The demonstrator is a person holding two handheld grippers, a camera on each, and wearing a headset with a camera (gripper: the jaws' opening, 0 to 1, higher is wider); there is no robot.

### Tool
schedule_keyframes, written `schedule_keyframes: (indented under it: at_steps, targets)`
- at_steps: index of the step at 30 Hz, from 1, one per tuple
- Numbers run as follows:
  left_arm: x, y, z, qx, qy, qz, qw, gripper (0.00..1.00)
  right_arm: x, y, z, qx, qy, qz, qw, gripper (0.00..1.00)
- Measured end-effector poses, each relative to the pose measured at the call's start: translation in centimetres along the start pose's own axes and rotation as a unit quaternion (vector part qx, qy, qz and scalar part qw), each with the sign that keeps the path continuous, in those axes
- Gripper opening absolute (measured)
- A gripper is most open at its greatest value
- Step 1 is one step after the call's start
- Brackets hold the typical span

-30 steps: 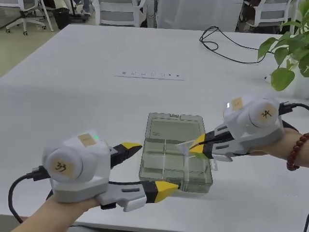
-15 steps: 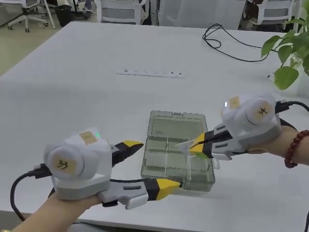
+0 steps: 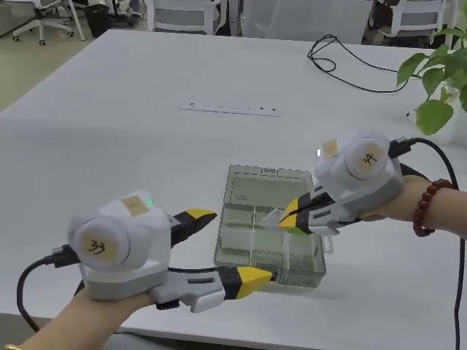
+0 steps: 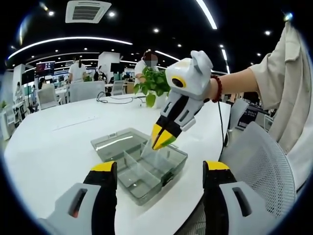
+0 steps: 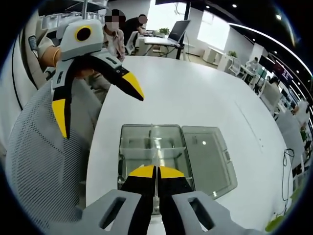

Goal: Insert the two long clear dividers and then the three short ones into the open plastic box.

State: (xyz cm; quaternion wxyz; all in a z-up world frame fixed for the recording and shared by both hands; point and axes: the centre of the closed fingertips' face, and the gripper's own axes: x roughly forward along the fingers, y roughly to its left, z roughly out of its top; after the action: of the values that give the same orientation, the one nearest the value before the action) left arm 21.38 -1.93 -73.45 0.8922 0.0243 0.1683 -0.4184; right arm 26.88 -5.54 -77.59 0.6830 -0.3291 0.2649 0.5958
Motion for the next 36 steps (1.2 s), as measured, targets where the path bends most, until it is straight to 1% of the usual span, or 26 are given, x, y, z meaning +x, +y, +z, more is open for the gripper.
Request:
schedule_keyframes:
  at_steps: [7, 17, 24, 27, 30, 33, 36]
  targets:
    - [0.0, 0.0, 0.0, 0.0, 0.0, 0.0, 1.0, 0.72, 0.4, 0.1, 0.1, -0.014, 0.006, 0.007, 0.9999, 0.02]
    - [0.0, 0.1, 0.0, 0.0, -0.001, 0.002, 1.0, 0.72, 1.0, 0.3, 0.2, -0.038, 0.023, 0.024, 0.9987, 0.02]
    - [0.0, 0.1, 0.1, -0.002, -0.003, 0.002, 1.0, 0.72, 1.2, 0.3, 0.2, -0.033, 0.028, 0.032, 0.9985, 0.02]
    - [0.0, 0.1, 0.0, 0.001, 0.0, 0.001, 1.0, 0.72, 1.4, 0.2, 0.0, -0.028, 0.035, 0.036, 0.9984, 0.02]
    - [0.0, 0.1, 0.0, 0.002, 0.001, 0.001, 1.0, 0.72, 2.0, 0.3, -0.3, -0.029, 0.048, 0.04, 0.9976, 0.02]
    - [0.0, 0.1, 0.0, 0.001, -0.001, 0.004, 1.0, 0.72, 2.4, 0.3, -0.6, -0.031, 0.061, 0.043, 0.9967, 0.02]
    - [0.0, 0.2, 0.1, 0.001, -0.002, 0.006, 1.0, 0.72, 2.7, 0.3, -0.9, -0.026, 0.071, 0.049, 0.996, 0.02]
